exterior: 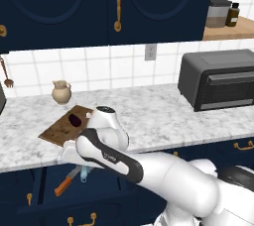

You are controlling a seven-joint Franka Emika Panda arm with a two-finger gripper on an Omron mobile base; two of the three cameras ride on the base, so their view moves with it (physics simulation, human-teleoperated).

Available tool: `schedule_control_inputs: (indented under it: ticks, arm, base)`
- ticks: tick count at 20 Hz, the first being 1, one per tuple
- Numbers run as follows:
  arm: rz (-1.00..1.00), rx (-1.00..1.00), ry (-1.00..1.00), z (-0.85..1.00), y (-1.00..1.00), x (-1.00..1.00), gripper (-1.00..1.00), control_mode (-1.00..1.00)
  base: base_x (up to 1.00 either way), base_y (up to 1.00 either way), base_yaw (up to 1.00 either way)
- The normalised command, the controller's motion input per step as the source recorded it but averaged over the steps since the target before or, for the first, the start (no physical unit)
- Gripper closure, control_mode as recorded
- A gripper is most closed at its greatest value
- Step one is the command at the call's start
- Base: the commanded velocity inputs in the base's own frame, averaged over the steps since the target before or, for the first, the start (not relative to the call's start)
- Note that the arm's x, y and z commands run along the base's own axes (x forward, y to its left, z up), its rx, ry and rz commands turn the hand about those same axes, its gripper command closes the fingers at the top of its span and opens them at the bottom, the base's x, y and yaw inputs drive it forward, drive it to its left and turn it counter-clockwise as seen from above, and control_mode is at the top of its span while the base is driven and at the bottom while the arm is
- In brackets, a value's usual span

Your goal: Place the appropriate cutting tool for cutting the eggplant skin on the cutting board.

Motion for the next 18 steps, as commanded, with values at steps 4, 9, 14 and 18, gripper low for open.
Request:
schedule_control_inputs:
  ticks: [4,9,14,18]
  arm:
    - [-0.02,-0.01,0.02,0.5,0.0,0.19,1.0,-1.0]
    - [-0.02,0.0,0.02,0.44,0.0,0.4,1.0,-1.0]
    - [0.0,-0.01,0.0,0.29,0.0,0.53,1.0,-1.0]
    - [0.0,-0.02,0.0,0.11,0.05,0.49,1.0,-1.0]
  base:
    - [0.0,0.0,0.0]
    - [0.0,0.0,0.0]
    - [0.0,0.0,0.0]
    - [0.0,0.0,0.0]
